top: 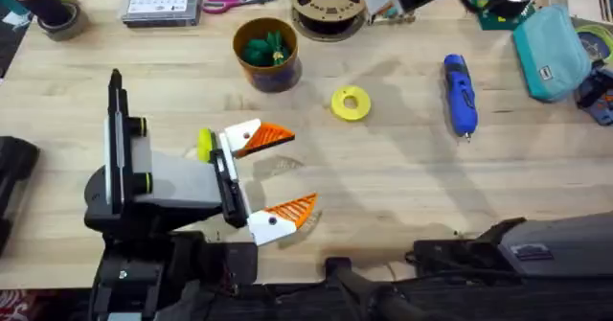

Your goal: Pick up the gripper from the table and insert it into the empty holder that is missing its gripper. Then pick up a screw, insert it into the mounting hole, and use the screwdriver to tighten it. Finally, clean up the table by picking up the vegetable and placing it into the bucket.

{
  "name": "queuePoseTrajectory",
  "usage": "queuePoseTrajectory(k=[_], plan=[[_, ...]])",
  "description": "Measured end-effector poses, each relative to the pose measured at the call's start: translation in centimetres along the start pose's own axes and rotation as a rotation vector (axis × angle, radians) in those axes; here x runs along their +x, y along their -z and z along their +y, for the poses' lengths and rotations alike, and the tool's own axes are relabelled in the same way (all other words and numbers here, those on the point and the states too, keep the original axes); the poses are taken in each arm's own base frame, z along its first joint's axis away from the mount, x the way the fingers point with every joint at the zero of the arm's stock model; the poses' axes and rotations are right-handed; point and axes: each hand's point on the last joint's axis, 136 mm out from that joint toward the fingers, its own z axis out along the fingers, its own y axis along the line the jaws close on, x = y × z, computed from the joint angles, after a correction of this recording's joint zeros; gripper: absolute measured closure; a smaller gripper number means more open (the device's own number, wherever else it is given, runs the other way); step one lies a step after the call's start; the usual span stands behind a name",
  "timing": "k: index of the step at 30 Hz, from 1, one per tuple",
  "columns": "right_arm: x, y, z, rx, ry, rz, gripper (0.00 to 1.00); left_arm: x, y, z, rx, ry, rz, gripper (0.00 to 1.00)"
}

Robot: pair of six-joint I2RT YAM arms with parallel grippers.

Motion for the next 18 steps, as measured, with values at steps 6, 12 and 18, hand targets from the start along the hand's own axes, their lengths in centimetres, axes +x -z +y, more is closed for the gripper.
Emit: queuePoseTrajectory(k=[6,12,18], plan=[[-0.7,1.8,0.1,0.000,0.013,-0.021,0.995,0.0,0.0,0.0,0.000,-0.001,0.000,0.014],[-0.7,1.8,0.1,0.000,0.019,-0.023,0.995,0.0,0.0,0.0,0.000,0.000,0.000,0.016],[-0.8,1.8,0.1,0.000,0.022,-0.025,0.995,0.0,0.0,0.0,0.000,-0.001,0.000,0.015]])
